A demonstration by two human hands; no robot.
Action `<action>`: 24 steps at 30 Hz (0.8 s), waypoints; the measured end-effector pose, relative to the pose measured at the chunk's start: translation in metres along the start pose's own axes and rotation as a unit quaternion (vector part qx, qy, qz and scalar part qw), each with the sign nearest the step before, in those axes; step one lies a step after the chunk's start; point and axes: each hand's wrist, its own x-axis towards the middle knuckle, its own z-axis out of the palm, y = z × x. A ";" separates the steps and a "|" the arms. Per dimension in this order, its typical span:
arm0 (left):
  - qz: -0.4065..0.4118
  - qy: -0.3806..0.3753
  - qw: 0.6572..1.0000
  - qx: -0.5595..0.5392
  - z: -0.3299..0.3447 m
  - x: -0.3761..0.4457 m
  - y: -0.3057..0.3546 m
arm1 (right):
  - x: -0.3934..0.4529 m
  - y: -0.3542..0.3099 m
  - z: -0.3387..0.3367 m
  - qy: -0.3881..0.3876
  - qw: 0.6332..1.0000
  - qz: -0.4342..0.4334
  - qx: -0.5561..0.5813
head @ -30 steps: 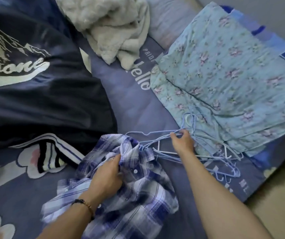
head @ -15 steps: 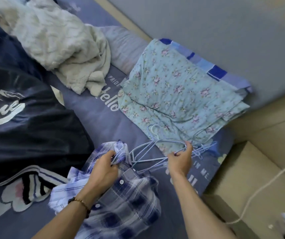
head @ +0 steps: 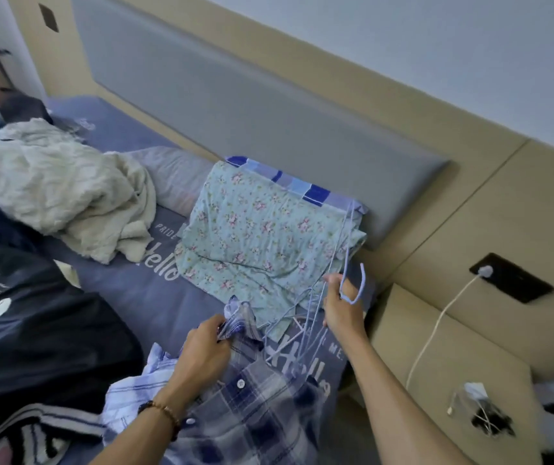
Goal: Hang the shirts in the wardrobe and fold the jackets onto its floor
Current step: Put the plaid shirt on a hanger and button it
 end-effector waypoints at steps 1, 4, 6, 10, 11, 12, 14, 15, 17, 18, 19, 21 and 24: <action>0.000 0.000 1.000 0.002 -0.002 -0.001 0.003 | -0.001 -0.006 -0.005 -0.008 0.999 -0.027 -0.023; -0.001 -0.011 1.000 0.029 -0.014 -0.005 0.007 | 0.002 -0.027 -0.011 0.012 0.991 -0.116 -0.059; -0.011 -0.041 0.995 0.091 -0.024 -0.007 0.001 | 0.010 -0.038 -0.007 0.076 0.992 -0.097 0.000; -0.039 -0.049 0.990 0.123 -0.040 -0.013 -0.013 | 0.023 -0.058 -0.007 0.083 0.969 0.026 0.230; -0.046 -0.040 0.991 0.122 -0.044 -0.015 -0.015 | 0.022 -0.063 -0.006 0.066 0.964 0.036 0.255; -0.053 -0.028 0.991 0.120 -0.047 -0.017 -0.017 | 0.018 -0.070 -0.003 0.046 0.958 0.042 0.278; -0.059 0.008 0.992 0.111 -0.053 -0.020 -0.019 | 0.009 -0.082 0.008 0.011 0.940 0.064 0.336; -0.059 0.030 0.993 0.099 -0.059 -0.023 -0.018 | 0.003 -0.091 0.014 -0.005 0.927 0.083 0.366; -0.062 0.069 0.993 0.072 -0.073 -0.031 -0.015 | -0.004 -0.113 0.024 -0.036 0.895 0.124 0.427; -0.063 0.086 0.992 0.065 -0.081 -0.034 -0.015 | -0.006 -0.124 0.028 -0.052 0.877 0.143 0.457; -0.066 0.103 0.991 0.061 -0.091 -0.038 -0.016 | -0.009 -0.135 0.033 -0.065 0.865 0.153 0.473; -0.077 0.137 0.987 0.043 -0.112 -0.046 -0.020 | -0.018 -0.155 0.043 -0.097 0.866 0.167 0.462; -0.106 0.163 0.981 0.014 -0.139 -0.058 -0.030 | -0.040 -0.176 0.061 -0.160 0.908 0.136 0.363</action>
